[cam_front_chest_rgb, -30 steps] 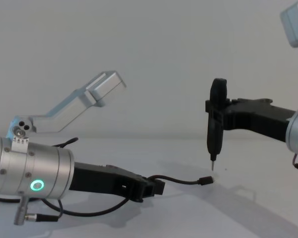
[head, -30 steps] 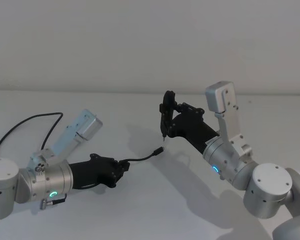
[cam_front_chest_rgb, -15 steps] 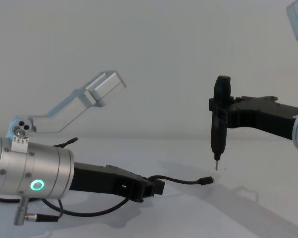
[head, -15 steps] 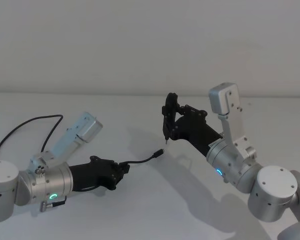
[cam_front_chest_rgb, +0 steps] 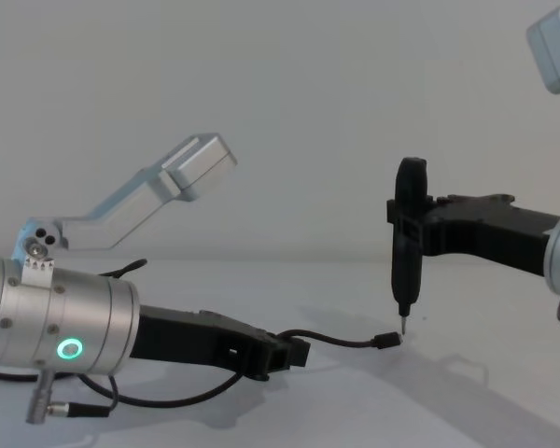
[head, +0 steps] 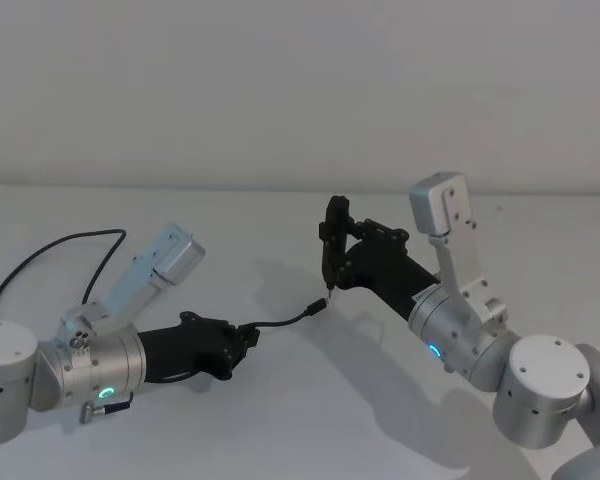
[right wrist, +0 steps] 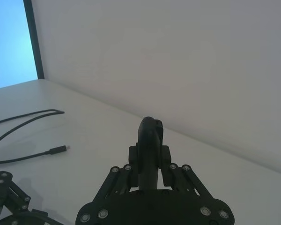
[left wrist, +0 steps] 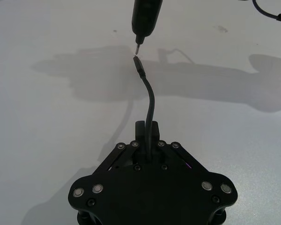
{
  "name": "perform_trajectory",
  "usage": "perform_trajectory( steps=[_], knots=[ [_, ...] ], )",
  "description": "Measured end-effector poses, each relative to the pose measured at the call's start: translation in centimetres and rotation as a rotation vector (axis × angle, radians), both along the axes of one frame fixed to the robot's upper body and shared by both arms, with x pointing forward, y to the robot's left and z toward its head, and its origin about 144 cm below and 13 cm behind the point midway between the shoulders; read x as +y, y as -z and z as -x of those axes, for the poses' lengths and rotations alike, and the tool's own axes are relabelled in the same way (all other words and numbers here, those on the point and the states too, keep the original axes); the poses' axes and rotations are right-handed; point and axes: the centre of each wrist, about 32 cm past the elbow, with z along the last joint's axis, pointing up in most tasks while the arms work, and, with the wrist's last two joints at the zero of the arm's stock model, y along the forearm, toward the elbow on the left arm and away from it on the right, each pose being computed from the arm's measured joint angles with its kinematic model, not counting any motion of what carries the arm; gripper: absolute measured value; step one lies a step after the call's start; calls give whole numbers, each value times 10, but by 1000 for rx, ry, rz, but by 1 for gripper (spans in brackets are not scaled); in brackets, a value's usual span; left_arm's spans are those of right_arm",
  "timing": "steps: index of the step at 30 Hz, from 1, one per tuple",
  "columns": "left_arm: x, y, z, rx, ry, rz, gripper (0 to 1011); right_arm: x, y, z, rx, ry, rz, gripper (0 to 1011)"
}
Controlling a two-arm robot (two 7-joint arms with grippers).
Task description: Pick up the data cable with the one hand.
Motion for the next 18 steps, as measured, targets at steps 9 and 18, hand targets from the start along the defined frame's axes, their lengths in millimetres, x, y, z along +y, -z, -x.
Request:
perform_trajectory(
  steps=[9, 18],
  knots=[
    [0, 0, 0, 0, 0, 0, 45, 1, 1, 0, 14, -12, 7, 275],
    [0, 0, 0, 0, 0, 0, 45, 0, 2, 1, 21, -16, 11, 274]
  ],
)
